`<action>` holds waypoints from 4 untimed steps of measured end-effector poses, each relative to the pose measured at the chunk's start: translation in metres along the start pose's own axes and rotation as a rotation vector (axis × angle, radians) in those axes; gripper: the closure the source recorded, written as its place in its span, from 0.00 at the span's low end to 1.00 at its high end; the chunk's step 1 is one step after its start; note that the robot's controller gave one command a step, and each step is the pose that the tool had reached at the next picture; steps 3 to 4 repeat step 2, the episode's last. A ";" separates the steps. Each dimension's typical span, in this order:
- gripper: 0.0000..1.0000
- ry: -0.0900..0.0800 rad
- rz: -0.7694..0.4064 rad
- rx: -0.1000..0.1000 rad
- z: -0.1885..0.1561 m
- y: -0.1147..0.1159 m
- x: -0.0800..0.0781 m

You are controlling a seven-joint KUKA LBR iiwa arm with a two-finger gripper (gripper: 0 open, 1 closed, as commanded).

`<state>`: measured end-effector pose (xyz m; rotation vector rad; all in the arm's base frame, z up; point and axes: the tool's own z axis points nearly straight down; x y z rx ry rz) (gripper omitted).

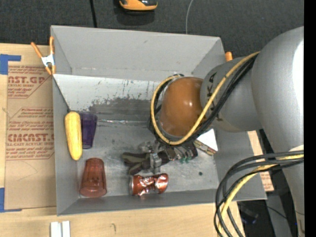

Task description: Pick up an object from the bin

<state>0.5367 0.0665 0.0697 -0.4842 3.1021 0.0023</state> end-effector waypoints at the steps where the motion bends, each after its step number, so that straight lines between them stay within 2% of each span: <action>1: 1.00 0.000 0.000 0.000 0.000 0.000 0.000; 2: 1.00 -0.001 -0.003 0.001 -0.132 0.008 -0.025; 4: 1.00 -0.001 -0.003 0.001 -0.132 0.008 -0.025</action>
Offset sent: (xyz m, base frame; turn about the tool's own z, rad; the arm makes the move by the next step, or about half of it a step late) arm 0.0205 0.0141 0.1324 -0.0030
